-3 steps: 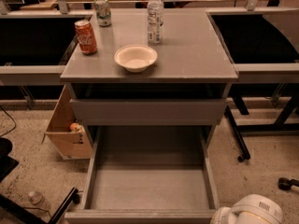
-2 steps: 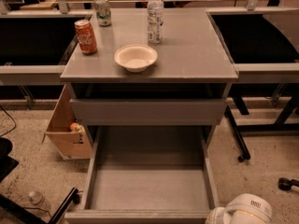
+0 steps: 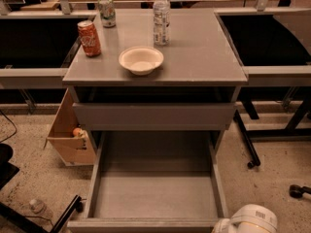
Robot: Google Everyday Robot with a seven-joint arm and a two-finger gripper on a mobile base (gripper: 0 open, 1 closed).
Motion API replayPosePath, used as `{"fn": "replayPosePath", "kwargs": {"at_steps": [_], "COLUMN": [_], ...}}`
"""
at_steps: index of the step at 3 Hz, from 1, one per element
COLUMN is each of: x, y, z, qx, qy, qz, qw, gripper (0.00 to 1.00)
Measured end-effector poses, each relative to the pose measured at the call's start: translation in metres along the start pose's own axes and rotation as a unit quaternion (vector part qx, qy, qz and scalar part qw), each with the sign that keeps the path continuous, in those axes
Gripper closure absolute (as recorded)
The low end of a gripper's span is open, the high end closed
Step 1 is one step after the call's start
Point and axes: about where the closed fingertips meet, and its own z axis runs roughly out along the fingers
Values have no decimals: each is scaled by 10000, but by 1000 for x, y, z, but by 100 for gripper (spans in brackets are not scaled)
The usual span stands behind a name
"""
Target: Close middle drawer
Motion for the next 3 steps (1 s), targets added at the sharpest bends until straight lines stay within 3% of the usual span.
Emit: {"fn": "replayPosePath", "kwargs": {"at_steps": [1, 2, 3], "x": [-2, -11, -24], "y": [28, 49, 51], "z": [29, 67, 109], "qx": [-195, -236, -118], "qy": [-27, -212, -432], "qz": [232, 758, 818], "qw": [9995, 9966, 9956], "gripper": [100, 100, 100]}}
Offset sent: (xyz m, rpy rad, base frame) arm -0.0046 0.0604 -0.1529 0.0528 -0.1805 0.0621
